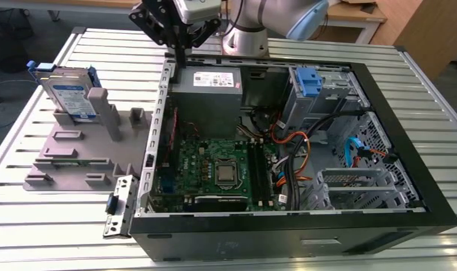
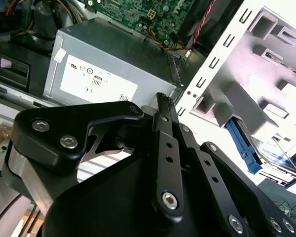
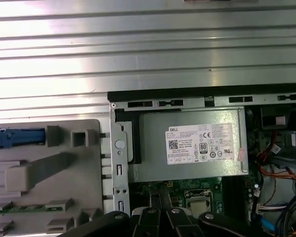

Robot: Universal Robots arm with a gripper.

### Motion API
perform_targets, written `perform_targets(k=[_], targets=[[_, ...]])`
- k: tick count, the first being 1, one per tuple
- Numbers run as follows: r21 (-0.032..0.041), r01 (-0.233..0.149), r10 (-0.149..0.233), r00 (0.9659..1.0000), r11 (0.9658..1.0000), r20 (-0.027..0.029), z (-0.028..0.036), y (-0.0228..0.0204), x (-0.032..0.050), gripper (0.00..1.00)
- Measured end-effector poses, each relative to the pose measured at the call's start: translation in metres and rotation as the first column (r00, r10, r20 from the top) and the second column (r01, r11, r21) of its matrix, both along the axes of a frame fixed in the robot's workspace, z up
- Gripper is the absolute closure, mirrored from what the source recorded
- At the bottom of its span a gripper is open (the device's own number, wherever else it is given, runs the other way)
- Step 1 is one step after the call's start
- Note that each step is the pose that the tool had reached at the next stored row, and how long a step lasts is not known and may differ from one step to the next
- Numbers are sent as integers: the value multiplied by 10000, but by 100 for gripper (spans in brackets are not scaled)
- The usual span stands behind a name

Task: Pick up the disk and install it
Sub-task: 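Reach for the disk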

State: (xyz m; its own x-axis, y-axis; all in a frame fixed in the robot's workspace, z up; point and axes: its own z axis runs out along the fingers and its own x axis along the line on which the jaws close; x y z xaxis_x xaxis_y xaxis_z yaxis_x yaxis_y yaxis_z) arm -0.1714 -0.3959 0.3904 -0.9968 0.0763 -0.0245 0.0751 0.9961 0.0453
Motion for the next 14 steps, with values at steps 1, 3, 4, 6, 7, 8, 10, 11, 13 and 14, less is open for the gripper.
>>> perform_targets(k=[1, 3, 4, 6, 7, 8, 10, 11, 13, 14], targets=[[0, 0, 0, 10000, 10000, 0, -3, 15, -7, 89], [0, -1, 1, 10000, 10000, 0, -11, 41, -30, 89], [1, 0, 0, 10000, 10000, 0, -17, 55, -50, 89], [3, 1, -1, 10000, 10000, 1, -27, 72, -96, 89], [3, 0, 0, 10000, 10000, 0, -32, 76, -117, 89], [4, 0, 0, 10000, 10000, 0, -38, 78, -136, 89], [5, 0, 0, 10000, 10000, 1, -50, 79, -165, 89], [4, 1, -1, 10000, 10000, 0, -56, 79, -181, 89], [4, 3, -3, 10000, 10000, 0, -68, 80, -215, 89], [3, 3, -3, 10000, 10000, 0, -74, 80, -230, 89]])
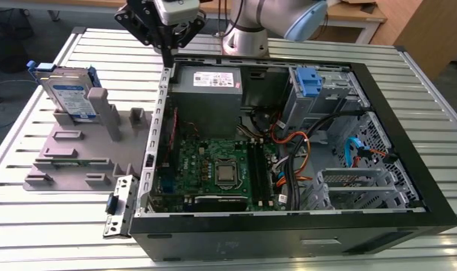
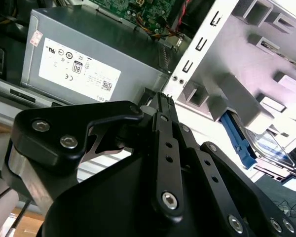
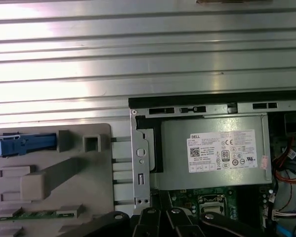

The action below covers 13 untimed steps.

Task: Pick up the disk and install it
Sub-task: 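Reach for the disk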

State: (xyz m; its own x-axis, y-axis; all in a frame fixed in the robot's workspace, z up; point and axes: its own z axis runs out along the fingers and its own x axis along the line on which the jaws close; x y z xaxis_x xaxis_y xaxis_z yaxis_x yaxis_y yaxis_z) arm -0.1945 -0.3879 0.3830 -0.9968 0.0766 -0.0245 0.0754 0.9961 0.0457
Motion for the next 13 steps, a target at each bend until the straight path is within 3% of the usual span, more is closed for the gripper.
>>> perform_targets(k=[13], targets=[[0, 1, -1, 10000, 10000, 2, -16, 0, -58, 89]])
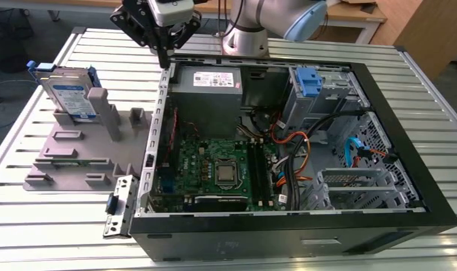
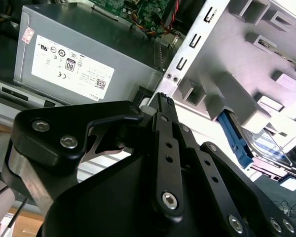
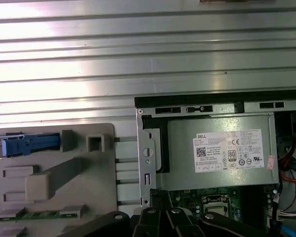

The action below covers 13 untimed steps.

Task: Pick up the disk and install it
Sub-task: 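Reach for the disk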

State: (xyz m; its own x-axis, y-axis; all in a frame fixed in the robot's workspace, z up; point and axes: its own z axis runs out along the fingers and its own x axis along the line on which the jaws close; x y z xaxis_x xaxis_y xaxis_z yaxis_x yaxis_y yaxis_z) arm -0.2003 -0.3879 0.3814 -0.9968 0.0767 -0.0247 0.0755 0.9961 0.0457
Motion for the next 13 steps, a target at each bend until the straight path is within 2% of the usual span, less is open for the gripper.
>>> perform_targets(k=[13], targets=[[1, 0, 0, 10000, 10000, 1, -6, 0, -33, 89]])
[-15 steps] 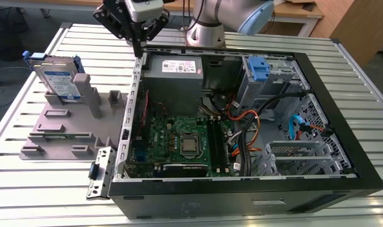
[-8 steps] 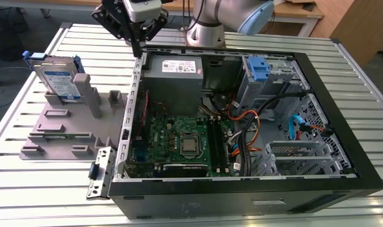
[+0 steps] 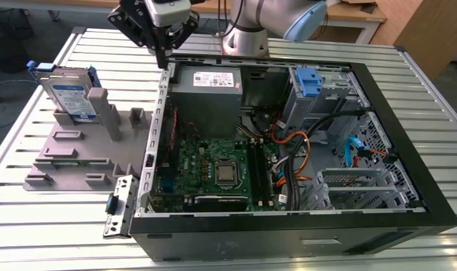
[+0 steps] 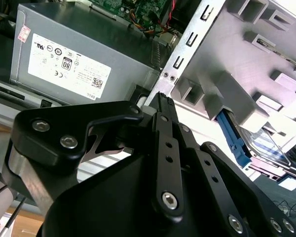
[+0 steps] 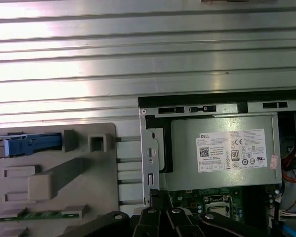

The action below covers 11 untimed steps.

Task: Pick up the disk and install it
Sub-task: 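Reach for the disk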

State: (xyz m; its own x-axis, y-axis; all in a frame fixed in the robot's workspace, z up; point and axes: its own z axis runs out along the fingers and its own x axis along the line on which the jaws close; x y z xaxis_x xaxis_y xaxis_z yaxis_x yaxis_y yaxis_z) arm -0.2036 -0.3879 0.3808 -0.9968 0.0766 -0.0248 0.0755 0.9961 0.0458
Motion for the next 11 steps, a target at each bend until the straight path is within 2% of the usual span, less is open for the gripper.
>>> perform_targets(k=[11], targets=[[0, 0, 0, 10000, 10000, -1, -2, 0, -42, 89]])
